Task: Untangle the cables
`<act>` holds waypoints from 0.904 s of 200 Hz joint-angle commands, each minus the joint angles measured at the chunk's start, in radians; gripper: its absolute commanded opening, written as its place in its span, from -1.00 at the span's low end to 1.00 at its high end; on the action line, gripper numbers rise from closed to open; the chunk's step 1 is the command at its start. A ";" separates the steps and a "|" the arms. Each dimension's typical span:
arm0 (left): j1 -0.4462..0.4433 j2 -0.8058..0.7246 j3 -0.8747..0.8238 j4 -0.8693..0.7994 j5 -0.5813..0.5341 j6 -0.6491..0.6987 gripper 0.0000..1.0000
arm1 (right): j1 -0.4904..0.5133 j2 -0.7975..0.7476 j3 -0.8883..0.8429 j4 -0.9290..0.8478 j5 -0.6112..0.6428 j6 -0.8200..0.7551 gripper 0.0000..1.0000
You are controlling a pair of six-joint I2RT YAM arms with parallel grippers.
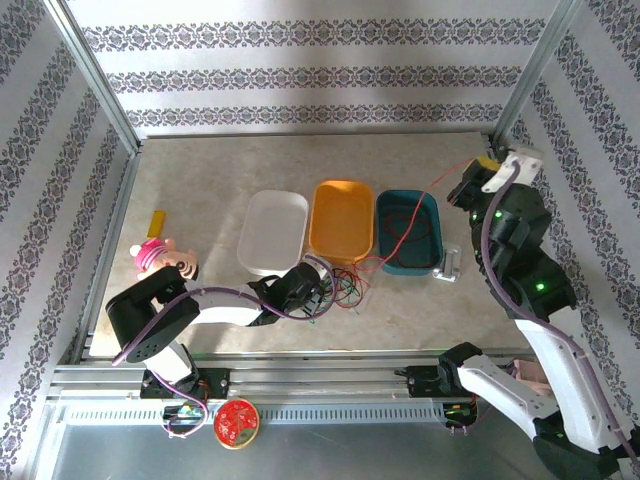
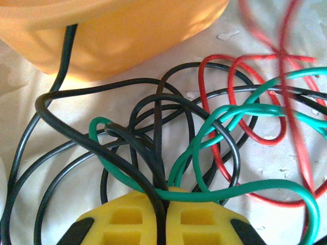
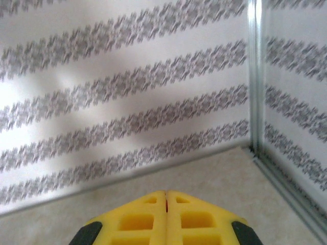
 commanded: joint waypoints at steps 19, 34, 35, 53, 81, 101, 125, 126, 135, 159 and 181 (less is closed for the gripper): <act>-0.018 0.046 -0.010 -0.058 0.002 -0.014 -1.00 | -0.121 0.006 0.072 0.138 -0.069 -0.026 -1.00; -0.020 0.050 -0.009 -0.060 0.003 -0.014 -1.00 | -0.162 0.028 0.092 0.133 -0.120 -0.008 -1.00; -0.020 0.050 -0.009 -0.060 0.003 -0.014 -1.00 | -0.164 0.029 0.093 0.133 -0.122 -0.006 -1.00; -0.023 0.055 -0.007 -0.069 -0.009 -0.016 -1.00 | -0.198 0.052 0.110 0.140 -0.168 0.019 -1.00; -0.027 0.074 -0.011 -0.082 -0.048 -0.036 -1.00 | -0.238 0.085 0.165 0.164 -0.246 0.039 -1.00; -0.032 0.084 -0.019 -0.079 -0.057 -0.048 -1.00 | -0.259 0.113 0.234 0.177 -0.283 0.036 -1.00; -0.037 0.090 -0.027 -0.077 -0.064 -0.054 -1.00 | -0.274 0.154 0.333 0.188 -0.323 0.018 -1.00; -0.037 0.090 -0.027 -0.077 -0.064 -0.054 -1.00 | -0.274 0.155 0.337 0.188 -0.324 0.018 -1.00; -0.037 0.093 -0.026 -0.076 -0.062 -0.054 -0.97 | -0.276 0.171 0.377 0.189 -0.332 0.010 -1.00; -0.038 0.105 -0.018 -0.087 -0.060 -0.055 -0.78 | -0.279 0.217 0.479 0.184 -0.346 -0.010 -1.00; -0.038 0.115 -0.010 -0.098 -0.061 -0.058 -0.67 | -0.281 0.250 0.557 0.179 -0.385 -0.020 -1.00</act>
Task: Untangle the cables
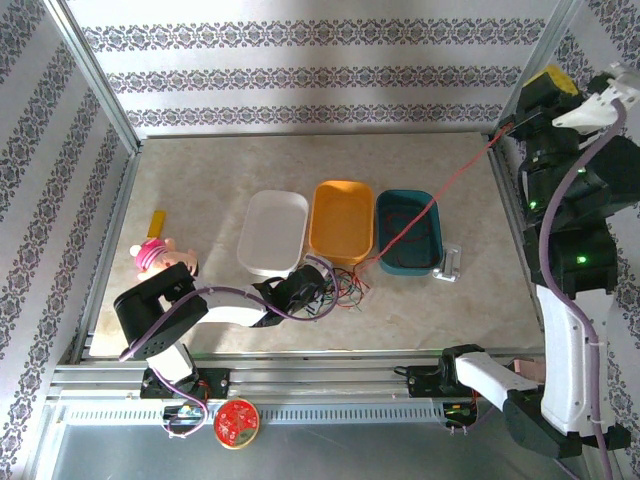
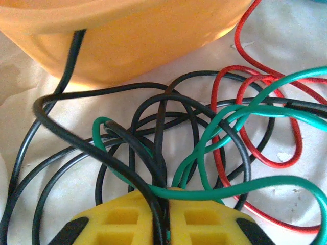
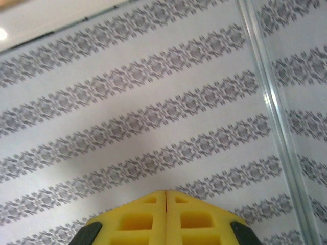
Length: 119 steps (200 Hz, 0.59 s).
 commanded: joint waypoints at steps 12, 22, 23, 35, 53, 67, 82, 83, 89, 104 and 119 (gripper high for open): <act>-0.020 0.069 -0.018 -0.133 0.009 -0.011 -0.65 | -0.013 0.056 0.147 0.009 -0.084 -0.028 -1.00; -0.021 0.069 -0.018 -0.134 0.010 -0.009 -0.64 | -0.013 0.081 0.186 -0.053 -0.115 -0.011 -1.00; -0.021 0.068 -0.018 -0.134 0.010 -0.008 -0.65 | -0.013 0.082 0.187 -0.059 -0.119 -0.008 -1.00; -0.025 0.065 -0.018 -0.132 0.008 -0.004 -0.65 | -0.013 0.092 0.172 -0.101 -0.177 0.013 -1.00; -0.030 0.052 -0.023 -0.120 0.015 0.003 -0.65 | -0.012 0.077 0.074 -0.147 -0.254 0.069 -1.00; -0.031 0.041 -0.023 -0.116 0.024 0.012 -0.66 | 0.008 0.045 -0.053 -0.176 -0.274 0.106 -1.00; -0.031 0.032 -0.019 -0.117 0.026 0.017 -0.69 | 0.049 -0.001 -0.217 -0.192 -0.267 0.142 -1.00; -0.031 0.031 -0.019 -0.117 0.026 0.018 -0.69 | 0.053 -0.006 -0.229 -0.193 -0.266 0.146 -1.00; -0.031 0.027 -0.018 -0.117 0.026 0.020 -0.71 | 0.076 -0.023 -0.294 -0.205 -0.257 0.159 -1.00; -0.031 0.017 -0.014 -0.114 0.029 0.025 -0.76 | 0.160 -0.065 -0.450 -0.249 -0.199 0.183 -1.00; -0.031 0.011 -0.007 -0.114 0.029 0.031 -0.80 | 0.261 -0.095 -0.589 -0.300 -0.127 0.189 -1.00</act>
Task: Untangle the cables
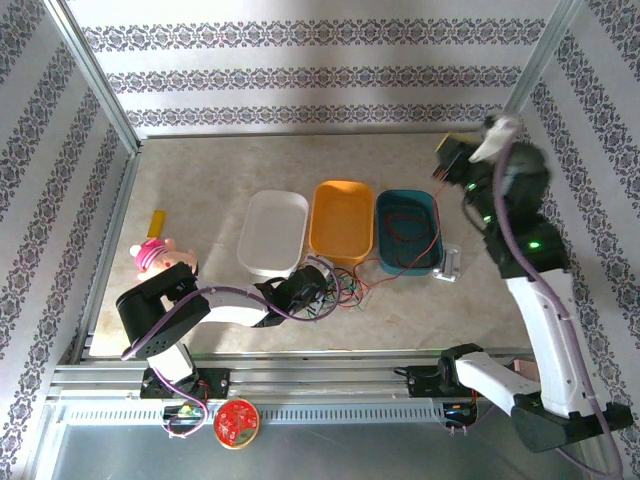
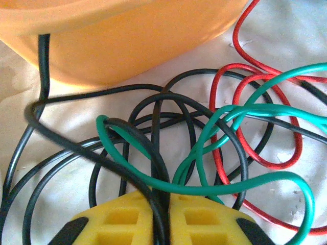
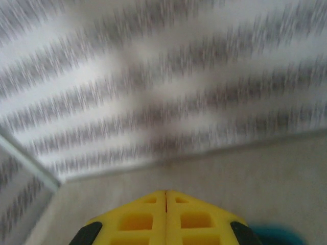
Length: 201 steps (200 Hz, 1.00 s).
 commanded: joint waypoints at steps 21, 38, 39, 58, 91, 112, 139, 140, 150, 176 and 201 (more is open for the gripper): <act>-0.024 0.005 -0.001 -0.118 0.037 0.031 -0.80 | 0.229 -0.060 -0.330 -0.174 0.117 0.088 -1.00; -0.024 0.010 0.008 -0.120 0.042 0.039 -0.80 | 0.286 -0.047 -0.430 -0.182 0.071 0.136 -1.00; -0.024 0.010 0.009 -0.121 0.042 0.039 -0.80 | 0.289 -0.046 -0.437 -0.181 0.069 0.138 -1.00; -0.024 0.020 0.019 -0.127 0.048 0.044 -0.81 | 0.338 -0.012 -0.505 -0.177 0.001 0.140 -1.00; -0.025 0.028 0.026 -0.129 0.055 0.046 -0.81 | 0.379 0.052 -0.549 -0.207 -0.080 0.123 -1.00; -0.024 0.033 0.028 -0.127 0.056 0.047 -0.81 | 0.382 0.058 -0.581 -0.223 -0.081 0.129 -1.00; -0.024 0.039 0.027 -0.124 0.060 0.046 -0.81 | 0.371 0.050 -0.621 -0.208 -0.075 0.157 -1.00; -0.024 0.040 0.027 -0.125 0.060 0.046 -0.81 | 0.371 0.049 -0.623 -0.207 -0.075 0.159 -1.00; -0.025 0.041 0.027 -0.126 0.060 0.046 -0.81 | 0.362 0.048 -0.635 -0.196 -0.081 0.168 -1.00; -0.026 0.041 0.026 -0.122 0.062 0.047 -0.80 | 0.309 0.042 -0.658 -0.176 -0.102 0.179 -1.00; -0.026 0.040 0.023 -0.122 0.063 0.046 -0.81 | 0.214 -0.001 -0.700 -0.117 -0.206 0.183 -0.44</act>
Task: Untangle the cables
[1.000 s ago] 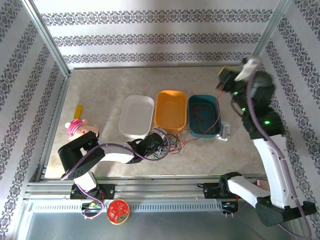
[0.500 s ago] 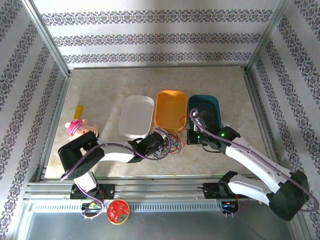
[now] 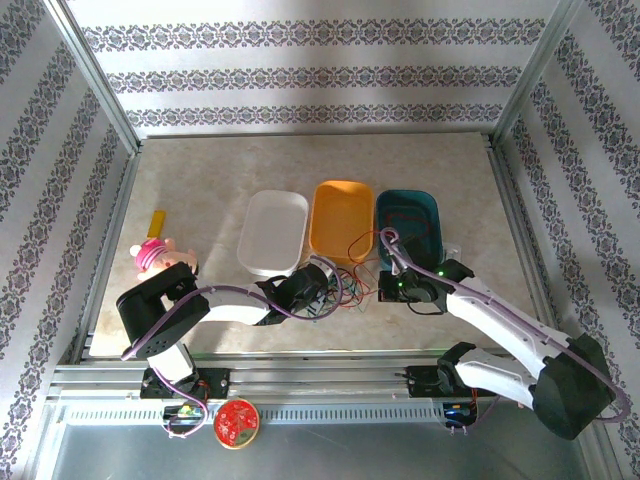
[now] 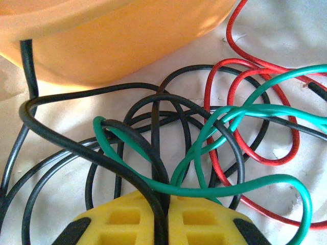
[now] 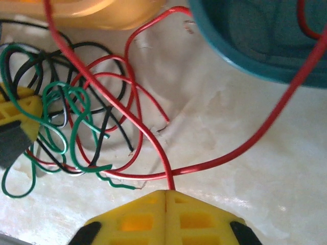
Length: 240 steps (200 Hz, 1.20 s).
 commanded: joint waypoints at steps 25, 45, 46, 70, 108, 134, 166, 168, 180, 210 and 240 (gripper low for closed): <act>-0.026 0.037 -0.009 -0.074 0.049 0.016 -0.81 | -0.169 -0.078 -0.082 0.105 -0.222 0.038 -0.23; -0.026 0.036 -0.009 -0.074 0.051 0.018 -0.81 | -0.208 -0.083 -0.106 0.129 -0.270 0.047 -0.18; -0.026 0.037 -0.009 -0.074 0.051 0.018 -0.81 | -0.209 -0.082 -0.107 0.129 -0.271 0.047 -0.18; -0.026 0.041 -0.007 -0.072 0.053 0.020 -0.81 | -0.220 -0.053 -0.121 0.146 -0.295 0.047 -0.15; -0.026 0.045 -0.004 -0.074 0.054 0.017 -0.80 | -0.219 -0.022 -0.125 0.204 -0.362 0.031 -0.12; -0.027 0.045 -0.004 -0.074 0.060 0.021 -0.81 | -0.217 0.002 -0.135 0.264 -0.427 0.021 -0.11; -0.030 0.056 0.004 -0.079 0.067 0.026 -0.80 | -0.181 0.064 -0.112 0.306 -0.442 -0.003 -0.09; -0.030 0.055 0.004 -0.080 0.067 0.026 -0.80 | -0.176 0.068 -0.108 0.307 -0.440 -0.005 -0.09; -0.031 0.062 0.011 -0.085 0.069 0.029 -0.81 | -0.145 0.097 -0.084 0.303 -0.421 -0.020 -0.09; -0.036 0.069 0.021 -0.092 0.076 0.034 -0.80 | -0.088 0.163 -0.018 0.268 -0.374 -0.064 -0.08; -0.038 0.071 0.024 -0.096 0.083 0.040 -0.80 | -0.063 0.202 0.015 0.255 -0.335 -0.084 -0.08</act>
